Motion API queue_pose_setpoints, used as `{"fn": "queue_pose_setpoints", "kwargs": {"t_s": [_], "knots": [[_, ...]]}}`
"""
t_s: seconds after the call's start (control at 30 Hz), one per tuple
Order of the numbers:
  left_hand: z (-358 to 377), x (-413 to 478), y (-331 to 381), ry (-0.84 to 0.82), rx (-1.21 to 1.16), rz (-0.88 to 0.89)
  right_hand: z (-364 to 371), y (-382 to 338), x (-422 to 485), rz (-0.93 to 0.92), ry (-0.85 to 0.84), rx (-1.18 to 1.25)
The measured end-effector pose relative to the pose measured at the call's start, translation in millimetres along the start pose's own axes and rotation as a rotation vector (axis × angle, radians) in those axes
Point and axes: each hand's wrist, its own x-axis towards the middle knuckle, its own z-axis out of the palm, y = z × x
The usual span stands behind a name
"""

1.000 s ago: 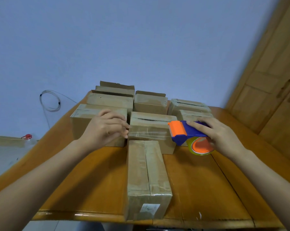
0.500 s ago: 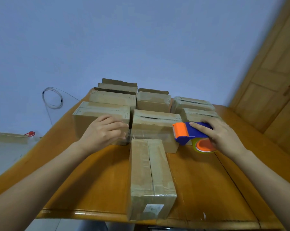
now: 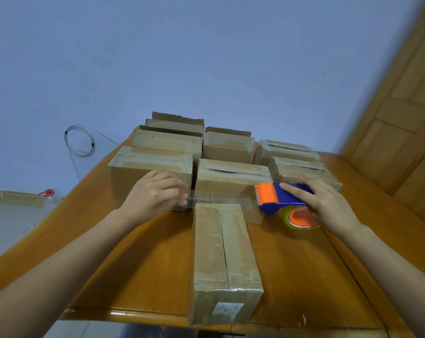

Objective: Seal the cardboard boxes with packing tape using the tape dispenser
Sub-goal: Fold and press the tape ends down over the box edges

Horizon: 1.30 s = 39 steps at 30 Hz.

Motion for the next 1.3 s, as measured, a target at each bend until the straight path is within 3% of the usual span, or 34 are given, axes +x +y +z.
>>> {"fn": "queue_pose_setpoints", "kwargs": {"t_s": [0.3, 0.6, 0.83, 0.97, 1.1, 1.17, 1.3], "knots": [[7.0, -8.3, 7.6, -0.003, -0.067, -0.08, 10.7, -8.5, -11.1, 0.024, -0.012, -0.011], [28.2, -28.1, 43.6, 0.049, -0.25, -0.371, 37.2, -39.7, -30.2, 0.162, -0.043, 0.068], [31.3, -30.1, 61.1, 0.079, -0.287, -0.477, 54.0, -58.8, -29.8, 0.224, -0.038, 0.155], [30.0, -35.3, 64.9, 0.02, -0.234, -0.46, 55.1, -61.5, -30.1, 0.243, -0.039, 0.162], [31.3, -55.5, 75.1, -0.169, -0.167, -0.403, 51.0, -64.7, -32.7, 0.261, -0.056, 0.156], [27.0, -54.1, 76.5, -0.167, -0.175, -0.482, 49.7, -65.9, -33.9, 0.267, -0.061, 0.153], [6.3, -24.1, 73.1, -0.007, -0.281, -0.751, 48.8, -65.2, -35.1, 0.275, -0.07, 0.145]]}}
